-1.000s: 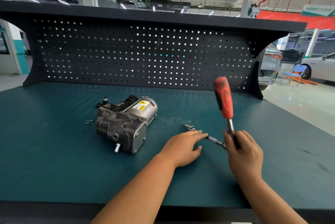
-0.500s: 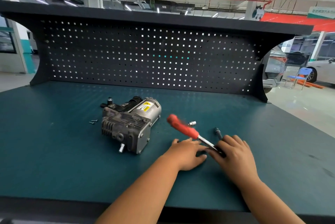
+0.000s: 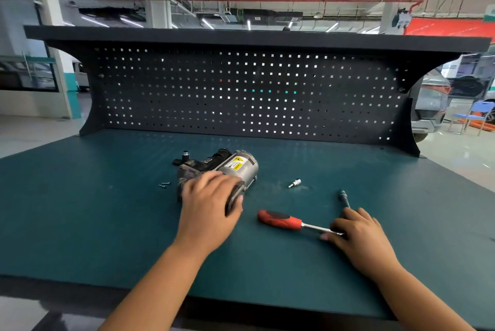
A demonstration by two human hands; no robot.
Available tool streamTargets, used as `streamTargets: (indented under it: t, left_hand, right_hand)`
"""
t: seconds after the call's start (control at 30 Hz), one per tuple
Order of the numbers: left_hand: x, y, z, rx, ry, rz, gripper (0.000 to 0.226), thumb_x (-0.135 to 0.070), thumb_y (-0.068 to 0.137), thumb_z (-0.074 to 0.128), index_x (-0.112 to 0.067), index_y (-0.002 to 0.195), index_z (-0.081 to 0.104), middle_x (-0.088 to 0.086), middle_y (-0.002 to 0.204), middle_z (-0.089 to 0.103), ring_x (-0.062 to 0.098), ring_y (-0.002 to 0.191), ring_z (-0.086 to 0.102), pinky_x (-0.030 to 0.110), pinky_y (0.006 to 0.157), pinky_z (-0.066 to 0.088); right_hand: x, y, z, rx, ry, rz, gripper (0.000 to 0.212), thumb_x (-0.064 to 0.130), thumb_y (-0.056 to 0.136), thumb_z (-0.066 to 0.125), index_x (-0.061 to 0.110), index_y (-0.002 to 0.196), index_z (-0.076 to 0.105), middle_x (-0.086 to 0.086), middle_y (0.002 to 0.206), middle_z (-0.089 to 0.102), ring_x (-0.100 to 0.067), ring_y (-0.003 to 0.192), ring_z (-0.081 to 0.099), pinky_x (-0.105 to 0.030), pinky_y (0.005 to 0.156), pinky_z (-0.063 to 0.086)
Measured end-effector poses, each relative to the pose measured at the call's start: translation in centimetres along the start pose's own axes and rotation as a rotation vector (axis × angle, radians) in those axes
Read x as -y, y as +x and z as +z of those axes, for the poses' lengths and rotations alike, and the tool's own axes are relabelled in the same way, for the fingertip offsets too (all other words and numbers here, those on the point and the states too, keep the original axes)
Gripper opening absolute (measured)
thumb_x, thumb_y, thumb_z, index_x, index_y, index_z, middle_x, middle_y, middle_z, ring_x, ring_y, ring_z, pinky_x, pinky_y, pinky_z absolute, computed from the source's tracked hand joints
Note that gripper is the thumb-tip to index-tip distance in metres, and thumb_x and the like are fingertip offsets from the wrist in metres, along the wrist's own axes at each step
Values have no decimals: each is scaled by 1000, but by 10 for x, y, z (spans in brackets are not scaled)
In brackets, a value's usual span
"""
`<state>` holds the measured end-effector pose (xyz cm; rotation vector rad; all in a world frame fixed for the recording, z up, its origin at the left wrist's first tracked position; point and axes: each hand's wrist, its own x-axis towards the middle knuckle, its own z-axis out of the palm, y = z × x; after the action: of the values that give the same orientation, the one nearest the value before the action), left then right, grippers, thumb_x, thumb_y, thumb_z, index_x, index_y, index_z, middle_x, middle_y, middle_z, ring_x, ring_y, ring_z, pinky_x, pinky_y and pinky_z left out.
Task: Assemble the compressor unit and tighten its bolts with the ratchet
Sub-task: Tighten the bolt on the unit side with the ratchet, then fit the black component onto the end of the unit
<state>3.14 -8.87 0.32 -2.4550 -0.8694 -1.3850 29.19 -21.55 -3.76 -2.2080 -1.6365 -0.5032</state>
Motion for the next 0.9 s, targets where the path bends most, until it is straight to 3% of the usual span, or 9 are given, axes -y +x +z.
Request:
streamTargets:
  t: [0.07,0.1,0.17,0.23,0.33,0.57,0.67,0.77,0.9]
  left_hand:
    - [27,5,4,112,41,-284,51,-48,86,54,-25,132,49,-3,143,41,21,136,28,49,104,25]
    - [40,6,6,162,-29,-456,60,-53,86,54,-26,138,40,-1,151,28,21,141,18,50,108,19]
    - [60,11,9,154,-314,-751,73,-54,84,55,-22,144,30,6,154,20,24,141,18,47,112,18]
    - [71,13,15,130,-553,-896,82,-46,82,64,-18,147,22,9,151,26,26,137,29,39,110,24]
    - [74,11,27,182,-688,-974,82,-36,80,71,-22,145,23,7,145,37,24,130,40,33,105,30]
    - [58,7,21,162,-620,-994,73,-43,77,72,-21,137,35,6,133,51,24,118,51,30,93,39]
    - [34,3,18,140,-628,-1002,73,-39,80,69,-18,140,32,9,134,48,27,119,50,34,98,40]
    - [4,-3,14,127,-619,-1006,75,-33,84,66,-18,145,25,10,136,40,28,117,48,29,90,36]
    - [-30,-7,11,131,-662,-1018,74,-25,86,63,-20,146,21,10,138,31,20,100,45,25,85,33]
  right_hand:
    - [1,0,-1,-1,15,18,36,59,84,54,26,87,68,11,84,47,-11,89,39,-24,74,29]
    - [1,0,-1,-6,26,26,35,59,84,55,26,87,68,11,84,47,-11,88,38,-24,73,28]
    - [1,0,-1,-12,40,35,35,59,83,56,26,86,67,12,82,47,-11,87,38,-24,72,27]
    - [1,-1,-1,-6,38,41,34,60,83,56,28,85,66,14,82,46,-9,86,37,-23,73,28]
    - [1,-1,0,-22,71,58,34,59,81,60,25,82,66,15,79,44,-11,86,37,-24,73,28]
    - [2,0,2,-17,40,156,37,64,78,58,27,83,63,13,85,44,-13,93,37,-27,79,30]
    - [1,1,1,6,10,222,37,66,79,55,30,86,62,13,91,44,-13,98,36,-26,78,27]
    - [1,1,0,9,25,272,35,62,80,58,27,86,61,11,91,46,-15,99,37,-28,80,32]
    - [-3,0,-2,-28,76,393,31,50,81,66,21,88,64,4,91,50,-24,102,40,-34,81,37]
